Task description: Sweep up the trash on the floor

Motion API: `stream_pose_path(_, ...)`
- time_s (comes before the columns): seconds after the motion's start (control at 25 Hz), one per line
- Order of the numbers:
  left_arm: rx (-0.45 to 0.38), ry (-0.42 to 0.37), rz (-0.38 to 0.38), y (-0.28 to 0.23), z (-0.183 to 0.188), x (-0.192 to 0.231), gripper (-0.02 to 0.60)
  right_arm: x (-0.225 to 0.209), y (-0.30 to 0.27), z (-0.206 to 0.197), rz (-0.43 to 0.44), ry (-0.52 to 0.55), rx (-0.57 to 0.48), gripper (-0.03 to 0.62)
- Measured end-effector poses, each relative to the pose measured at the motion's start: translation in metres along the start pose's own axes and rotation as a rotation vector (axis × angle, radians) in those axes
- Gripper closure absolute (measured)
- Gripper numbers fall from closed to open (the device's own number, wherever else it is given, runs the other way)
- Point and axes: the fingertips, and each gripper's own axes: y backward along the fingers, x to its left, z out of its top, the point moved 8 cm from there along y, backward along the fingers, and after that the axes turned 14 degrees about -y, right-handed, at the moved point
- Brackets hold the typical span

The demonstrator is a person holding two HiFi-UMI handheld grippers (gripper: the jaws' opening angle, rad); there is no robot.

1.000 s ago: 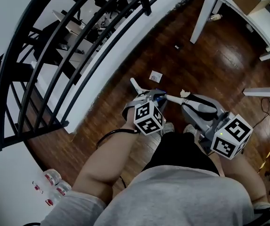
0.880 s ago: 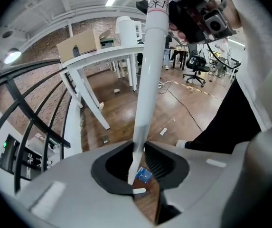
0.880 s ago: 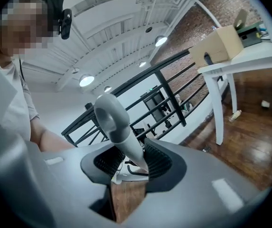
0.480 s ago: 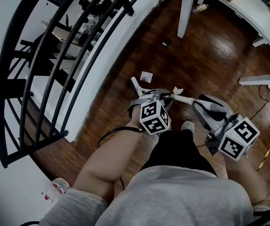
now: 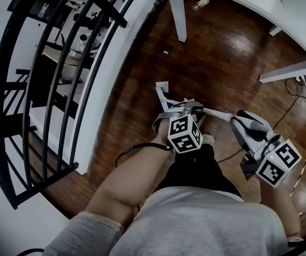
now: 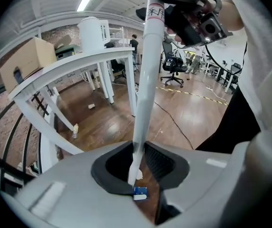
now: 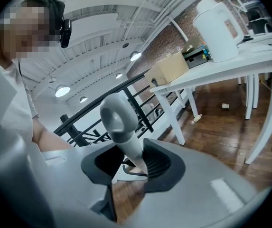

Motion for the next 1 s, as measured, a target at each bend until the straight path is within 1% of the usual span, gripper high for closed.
stream_pose_path(0.16, -0.038, -0.058, -0.042, -0.018, 0.045, -0.005, 0.508, -0.013, 0.046, 0.007, -0.068, -0.028, -0.051, 0.471)
stream_pose_path(0.4, -0.094, -0.156, -0.107, -0.052, 0.117, -0.025, 0.508, -0.039, 0.122, 0.007, -0.158, -0.077, -0.132, 0.473)
stream_pose_path(0.6, -0.160, -0.196, -0.156, -0.072, 0.177, -0.044, 0.508, -0.049, 0.183, 0.010, -0.235, -0.093, -0.189, 0.471)
stream_pose_path(0.76, -0.192, -0.253, -0.193, -0.088, 0.216, -0.058, 0.508, -0.058, 0.224, 0.009, -0.288, -0.104, -0.230, 0.471)
stream_pose_path(0.88, -0.193, -0.298, -0.220, -0.097, 0.239, -0.068, 0.508, -0.066, 0.249, 0.005, -0.298, -0.116, -0.255, 0.471)
stream_pose_path(1.0, -0.178, -0.321, -0.230, -0.100, 0.252, -0.074, 0.508, -0.071, 0.263, 0.003, -0.269, -0.122, -0.269, 0.467)
